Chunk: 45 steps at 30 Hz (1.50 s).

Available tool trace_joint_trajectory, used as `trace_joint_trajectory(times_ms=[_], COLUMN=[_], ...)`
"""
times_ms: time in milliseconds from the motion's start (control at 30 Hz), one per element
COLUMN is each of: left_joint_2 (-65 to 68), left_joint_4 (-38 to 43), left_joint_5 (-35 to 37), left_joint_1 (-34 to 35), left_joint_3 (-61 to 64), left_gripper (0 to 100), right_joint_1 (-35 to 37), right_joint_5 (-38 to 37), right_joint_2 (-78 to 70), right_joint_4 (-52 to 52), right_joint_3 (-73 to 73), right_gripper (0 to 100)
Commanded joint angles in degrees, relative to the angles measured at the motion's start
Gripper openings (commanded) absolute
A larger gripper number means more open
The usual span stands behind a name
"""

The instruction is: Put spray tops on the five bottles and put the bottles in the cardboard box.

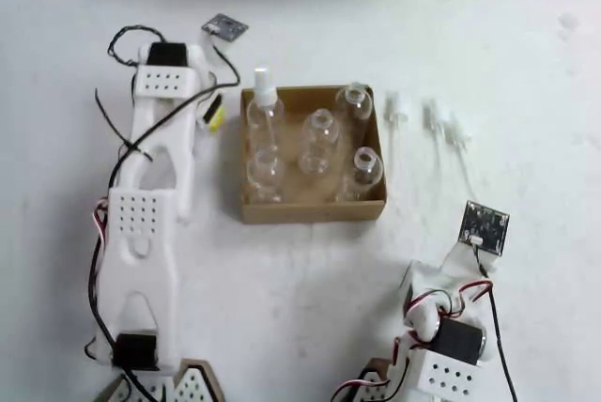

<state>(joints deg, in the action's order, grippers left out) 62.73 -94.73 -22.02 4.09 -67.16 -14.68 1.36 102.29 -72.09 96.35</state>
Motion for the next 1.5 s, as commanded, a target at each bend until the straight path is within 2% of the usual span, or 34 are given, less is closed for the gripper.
trace_joint_trajectory(times_ms=[0, 133, 200, 333, 533, 833, 1067, 1167, 1400, 1467], left_joint_2=[-0.6, -0.6, -0.6, -1.3, -0.6, -0.6, 3.8, 4.5, 4.6, 4.5], left_joint_4=[-0.7, -1.2, -2.0, -2.0, 1.5, 1.8, 2.5, 3.1, 3.0, 2.6], left_joint_5=[-0.4, -0.3, 0.1, 5.3, 0.4, -0.1, -0.1, 0.0, 0.0, 0.1], left_joint_1=[-0.9, -0.7, -0.4, 0.3, 0.8, 3.8, 2.7, 2.8, 2.6, 2.5], left_joint_3=[-2.8, -2.8, -3.2, -3.5, -3.2, -2.1, -2.5, -2.5, -2.5, -2.5], left_gripper=[3, 8, 14, 23, 23, 23, 23, 21, 2, 3], right_joint_1=[-0.3, -0.4, -0.4, -0.4, -0.5, -0.4, -0.4, -0.4, -0.4, -0.4], right_joint_5=[0.0, 0.0, 0.0, 0.0, 0.0, 0.0, 0.0, 0.0, 0.0, 0.0], right_joint_2=[0.3, 0.3, 0.3, 0.3, 0.3, 0.3, 0.3, 0.3, 0.3, 0.3], right_joint_4=[-0.1, -0.1, -0.1, -0.1, -0.1, -0.1, -0.1, -0.1, -0.1, -0.1], right_joint_3=[0.5, 0.5, 0.5, 0.5, 0.5, 0.5, 0.5, 0.5, 0.5, 0.5], right_gripper=[5.1, 5.0, 5.0, 5.0, 5.0, 5.0, 5.0, 5.0, 5.0, 5.0])
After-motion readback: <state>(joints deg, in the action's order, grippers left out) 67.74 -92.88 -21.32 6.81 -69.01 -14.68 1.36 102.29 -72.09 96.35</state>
